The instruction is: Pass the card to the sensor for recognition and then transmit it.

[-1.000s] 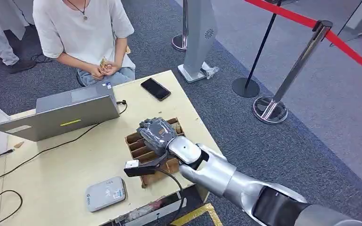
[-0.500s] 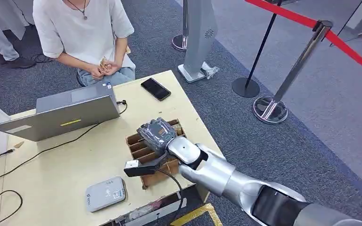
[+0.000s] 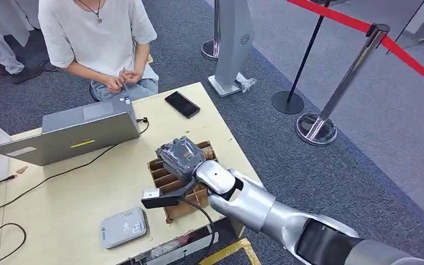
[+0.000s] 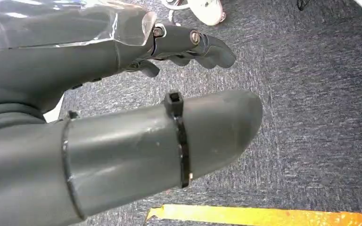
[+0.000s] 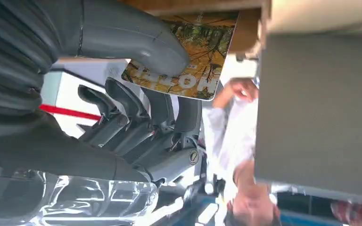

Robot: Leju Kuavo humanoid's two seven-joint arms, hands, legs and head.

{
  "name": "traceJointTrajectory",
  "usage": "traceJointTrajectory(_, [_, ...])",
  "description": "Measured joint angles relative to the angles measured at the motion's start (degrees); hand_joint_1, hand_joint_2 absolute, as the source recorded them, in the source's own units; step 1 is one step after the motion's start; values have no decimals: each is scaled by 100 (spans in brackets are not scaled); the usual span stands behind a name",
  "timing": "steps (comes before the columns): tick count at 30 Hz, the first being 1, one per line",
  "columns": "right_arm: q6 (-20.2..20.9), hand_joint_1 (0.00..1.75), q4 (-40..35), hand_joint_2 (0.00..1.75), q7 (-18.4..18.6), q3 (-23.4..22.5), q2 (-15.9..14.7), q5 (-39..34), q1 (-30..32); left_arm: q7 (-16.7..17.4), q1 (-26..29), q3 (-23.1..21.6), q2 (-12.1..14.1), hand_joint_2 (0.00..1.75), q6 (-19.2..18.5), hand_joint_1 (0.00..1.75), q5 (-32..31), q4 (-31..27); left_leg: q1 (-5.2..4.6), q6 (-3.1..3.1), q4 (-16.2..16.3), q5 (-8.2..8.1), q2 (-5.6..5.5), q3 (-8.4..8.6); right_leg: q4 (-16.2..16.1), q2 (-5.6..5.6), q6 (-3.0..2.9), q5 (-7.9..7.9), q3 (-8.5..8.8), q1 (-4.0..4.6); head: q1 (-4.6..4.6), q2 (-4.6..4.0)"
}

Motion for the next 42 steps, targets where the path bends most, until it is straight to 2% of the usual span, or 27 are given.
traceJointTrajectory(10, [-13,175,-22,175,-4,-7,0,4,3,0,0,0,0,0,0,0,-2,0,0,0,0,0,0,0,0,0,0,0,0,0,0,0])
traceJointTrajectory(12, [-422,175,-594,175,-98,-269,-9,114,-90,-20,-3,0,0,0,7,0,-28,-2,0,0,0,0,0,0,0,0,0,1,1,0,0,0])
traceJointTrajectory(20, [-964,175,-872,175,-317,-444,39,18,-312,-17,-7,0,0,0,31,0,-114,-2,0,0,0,0,0,-1,1,0,0,1,1,0,0,0])
traceJointTrajectory(22, [-1295,175,-843,175,-350,-452,112,123,-356,-17,-10,-2,0,0,31,0,-135,0,0,0,0,0,0,-1,1,0,0,1,1,0,0,0])
traceJointTrajectory(25, [-1756,175,-693,175,-369,-452,260,306,-477,-13,-20,-13,-2,0,35,0,-144,0,1,-1,0,1,1,1,2,1,0,1,1,0,0,0])
traceJointTrajectory(32, [-1836,175,-483,175,-369,-452,431,332,-600,-13,-20,-81,-2,0,35,0,-153,0,0,0,0,4,0,-1,2,-1,0,1,1,0,0,0])
traceJointTrajectory(34, [-2117,175,-410,175,-374,-452,485,530,-633,-11,-20,-87,-2,0,48,0,-153,0,0,0,0,3,-1,-3,3,-1,0,1,1,0,2,0])
traceJointTrajectory(36, [-2672,175,-119,175,-361,-448,650,923,-778,2,-24,-90,-4,0,72,0,-153,0,0,0,0,3,5,0,3,6,-1,2,0,0,0,0])
traceJointTrajectory(38, [-2924,175,259,175,-324,-431,845,1173,-978,4,-44,-90,-9,0,92,0,-136,0,1,0,0,4,6,1,4,6,-1,2,1,0,0,0])
traceJointTrajectory(42, [-3121,175,1175,175,-269,-402,1255,1324,-1392,4,-44,-90,-20,0,92,0,-92,0,3,-4,-1,9,5,2,8,5,-5,5,1,1,0,0])
